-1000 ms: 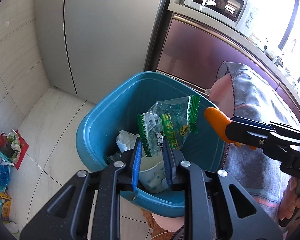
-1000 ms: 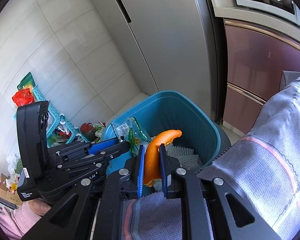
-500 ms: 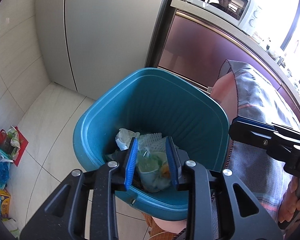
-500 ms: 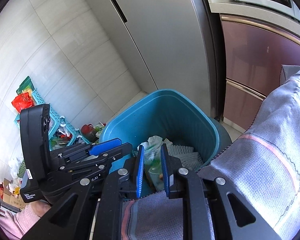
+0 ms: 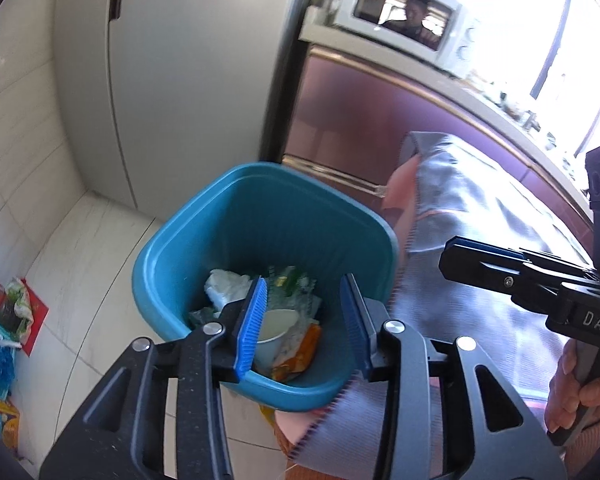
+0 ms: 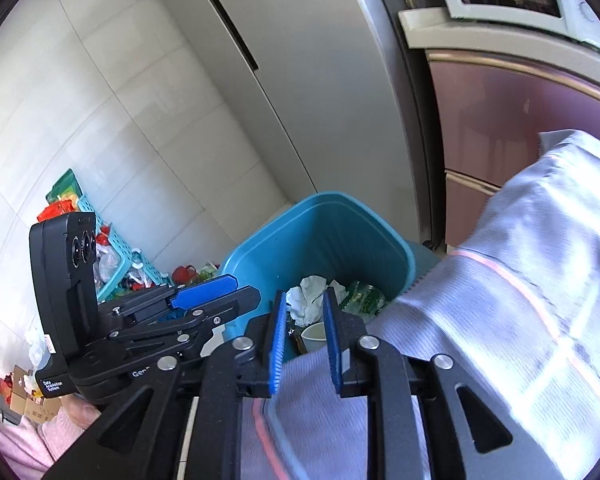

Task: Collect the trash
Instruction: 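Return both tools to the table and close the right tool on the gold wrapper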

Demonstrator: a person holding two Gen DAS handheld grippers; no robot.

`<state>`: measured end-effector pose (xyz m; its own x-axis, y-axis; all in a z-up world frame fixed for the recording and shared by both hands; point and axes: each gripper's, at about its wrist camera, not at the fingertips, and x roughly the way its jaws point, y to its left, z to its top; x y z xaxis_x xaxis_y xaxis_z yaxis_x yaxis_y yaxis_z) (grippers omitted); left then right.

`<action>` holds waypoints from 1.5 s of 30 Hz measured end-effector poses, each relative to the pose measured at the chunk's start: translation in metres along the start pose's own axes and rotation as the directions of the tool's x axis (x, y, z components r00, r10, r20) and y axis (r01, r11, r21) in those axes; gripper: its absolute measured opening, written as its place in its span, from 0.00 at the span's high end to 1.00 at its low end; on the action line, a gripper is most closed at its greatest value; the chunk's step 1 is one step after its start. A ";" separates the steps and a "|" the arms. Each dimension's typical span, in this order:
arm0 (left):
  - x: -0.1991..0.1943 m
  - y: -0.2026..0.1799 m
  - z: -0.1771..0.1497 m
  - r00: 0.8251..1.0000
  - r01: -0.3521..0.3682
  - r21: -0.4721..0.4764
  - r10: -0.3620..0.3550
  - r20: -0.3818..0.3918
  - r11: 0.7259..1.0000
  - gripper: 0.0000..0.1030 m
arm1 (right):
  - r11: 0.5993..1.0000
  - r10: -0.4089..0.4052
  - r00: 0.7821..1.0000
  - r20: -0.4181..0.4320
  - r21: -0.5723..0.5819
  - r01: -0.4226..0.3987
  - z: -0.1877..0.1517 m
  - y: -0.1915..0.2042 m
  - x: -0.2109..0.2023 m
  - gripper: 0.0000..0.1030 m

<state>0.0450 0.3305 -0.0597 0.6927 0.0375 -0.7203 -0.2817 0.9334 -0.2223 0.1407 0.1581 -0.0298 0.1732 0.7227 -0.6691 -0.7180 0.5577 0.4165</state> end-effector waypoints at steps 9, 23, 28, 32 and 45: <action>-0.032 -0.049 -0.004 0.996 0.067 0.109 -0.073 0.055 0.992 0.57 | 0.998 -0.036 0.994 0.106 0.048 0.031 -0.028 -0.020 -0.070 0.75; -0.040 -0.127 -0.028 0.983 0.174 0.233 -0.183 0.017 0.957 0.54 | 0.973 -0.192 0.955 0.228 0.174 0.154 -0.097 -0.062 -0.171 0.71; -0.035 -0.158 -0.035 0.973 0.224 0.279 -0.228 -0.016 0.934 0.54 | 0.941 -0.289 0.924 0.249 0.251 0.226 -0.127 -0.082 -0.206 0.70; -0.029 -0.183 -0.038 0.964 0.262 0.315 -0.262 -0.042 0.912 0.54 | 0.903 -0.376 0.889 0.262 0.320 0.287 -0.147 -0.102 -0.234 0.68; -0.011 -0.249 -0.051 0.943 0.333 0.400 -0.310 -0.123 0.854 0.53 | 0.758 -0.570 0.790 0.226 0.514 0.401 -0.193 -0.174 -0.290 0.47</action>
<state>0.0741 0.0793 -0.0300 0.6590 -0.2982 -0.6905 0.2559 0.9522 -0.1670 0.0850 -0.2272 -0.0271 0.6985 0.3449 -0.6270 -0.1286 0.9224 0.3641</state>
